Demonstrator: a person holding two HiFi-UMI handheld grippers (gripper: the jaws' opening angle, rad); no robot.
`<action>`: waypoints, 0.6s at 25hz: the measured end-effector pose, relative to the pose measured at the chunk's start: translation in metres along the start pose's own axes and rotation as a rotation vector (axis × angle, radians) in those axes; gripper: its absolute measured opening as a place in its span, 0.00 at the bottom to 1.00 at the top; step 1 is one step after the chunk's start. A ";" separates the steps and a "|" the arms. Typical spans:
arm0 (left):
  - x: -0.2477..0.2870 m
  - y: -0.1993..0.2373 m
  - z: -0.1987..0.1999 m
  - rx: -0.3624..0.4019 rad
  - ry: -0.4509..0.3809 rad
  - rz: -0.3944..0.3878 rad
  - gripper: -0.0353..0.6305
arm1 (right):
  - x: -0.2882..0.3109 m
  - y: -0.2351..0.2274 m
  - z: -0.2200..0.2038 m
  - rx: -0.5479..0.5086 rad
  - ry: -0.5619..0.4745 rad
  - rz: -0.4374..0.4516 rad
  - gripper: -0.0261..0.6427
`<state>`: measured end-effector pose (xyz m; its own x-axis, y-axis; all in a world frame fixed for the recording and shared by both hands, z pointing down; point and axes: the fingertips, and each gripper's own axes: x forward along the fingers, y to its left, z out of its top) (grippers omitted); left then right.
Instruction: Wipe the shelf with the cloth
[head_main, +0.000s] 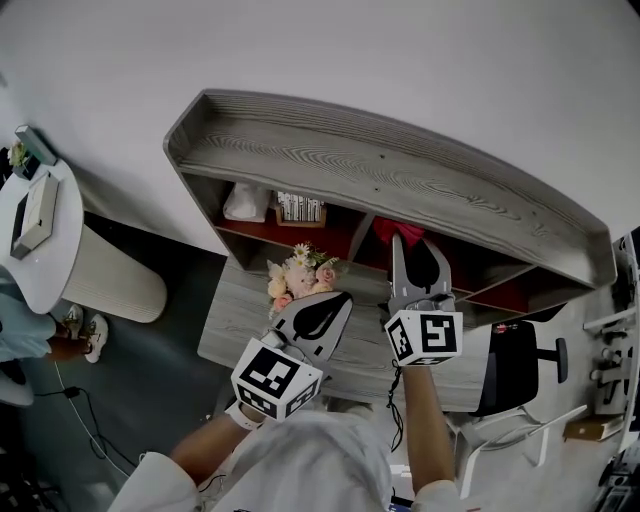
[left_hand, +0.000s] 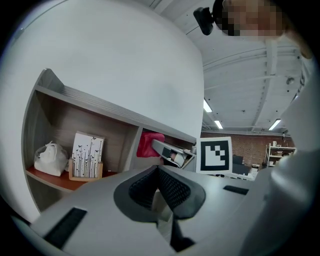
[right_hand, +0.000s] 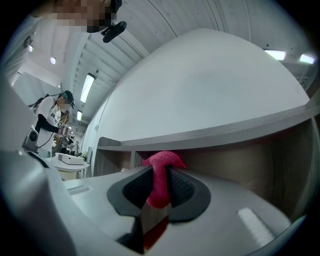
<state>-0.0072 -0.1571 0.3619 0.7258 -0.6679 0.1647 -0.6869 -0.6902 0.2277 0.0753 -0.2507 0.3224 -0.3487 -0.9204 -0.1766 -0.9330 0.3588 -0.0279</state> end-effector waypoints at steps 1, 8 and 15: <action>0.001 0.001 0.000 0.001 0.001 -0.001 0.06 | 0.005 -0.003 -0.002 -0.001 -0.001 0.001 0.17; 0.003 0.004 -0.003 0.010 0.020 0.004 0.06 | 0.044 -0.017 -0.022 -0.029 0.002 0.003 0.17; -0.002 0.001 -0.006 0.009 0.034 0.015 0.06 | 0.077 -0.013 -0.009 -0.077 -0.029 0.011 0.17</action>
<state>-0.0094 -0.1550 0.3680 0.7162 -0.6684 0.2006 -0.6978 -0.6830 0.2159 0.0603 -0.3274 0.3179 -0.3569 -0.9114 -0.2048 -0.9337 0.3545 0.0494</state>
